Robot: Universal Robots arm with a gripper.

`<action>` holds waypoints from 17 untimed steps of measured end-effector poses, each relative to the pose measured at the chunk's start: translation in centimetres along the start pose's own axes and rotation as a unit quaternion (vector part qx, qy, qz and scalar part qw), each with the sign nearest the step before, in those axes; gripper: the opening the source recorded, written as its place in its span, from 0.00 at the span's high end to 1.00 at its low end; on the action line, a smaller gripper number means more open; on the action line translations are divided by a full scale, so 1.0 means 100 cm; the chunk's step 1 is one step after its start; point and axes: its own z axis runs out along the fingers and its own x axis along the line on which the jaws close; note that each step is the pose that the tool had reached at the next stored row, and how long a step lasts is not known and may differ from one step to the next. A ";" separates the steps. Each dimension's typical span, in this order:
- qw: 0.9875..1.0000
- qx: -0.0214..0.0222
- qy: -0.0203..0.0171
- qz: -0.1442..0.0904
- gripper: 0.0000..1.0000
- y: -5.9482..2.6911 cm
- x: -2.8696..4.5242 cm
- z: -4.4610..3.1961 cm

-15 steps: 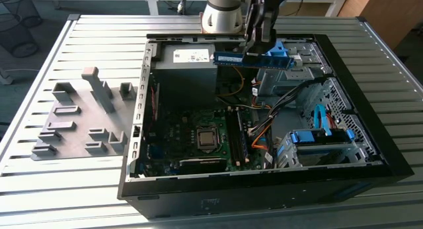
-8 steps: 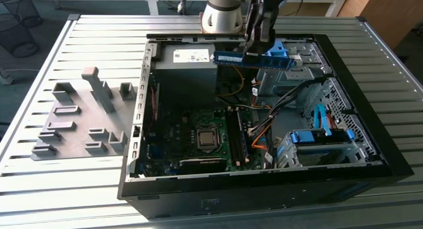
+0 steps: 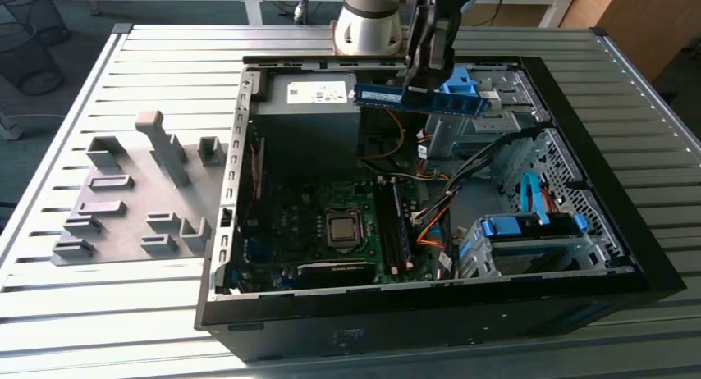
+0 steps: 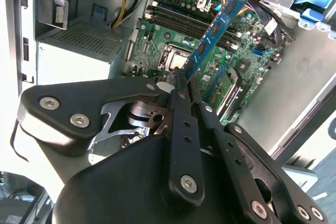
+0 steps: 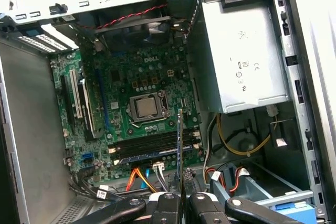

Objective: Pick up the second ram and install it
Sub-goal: 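Insert the second ram into the second slot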

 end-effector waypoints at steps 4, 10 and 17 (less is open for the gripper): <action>1.000 0.000 0.000 0.006 0.86 0.0000 0.0000 0.0000; 1.000 0.000 -0.001 0.015 0.86 0.0000 0.0000 0.0000; 1.000 0.001 -0.001 0.022 0.86 0.0000 0.0000 0.0000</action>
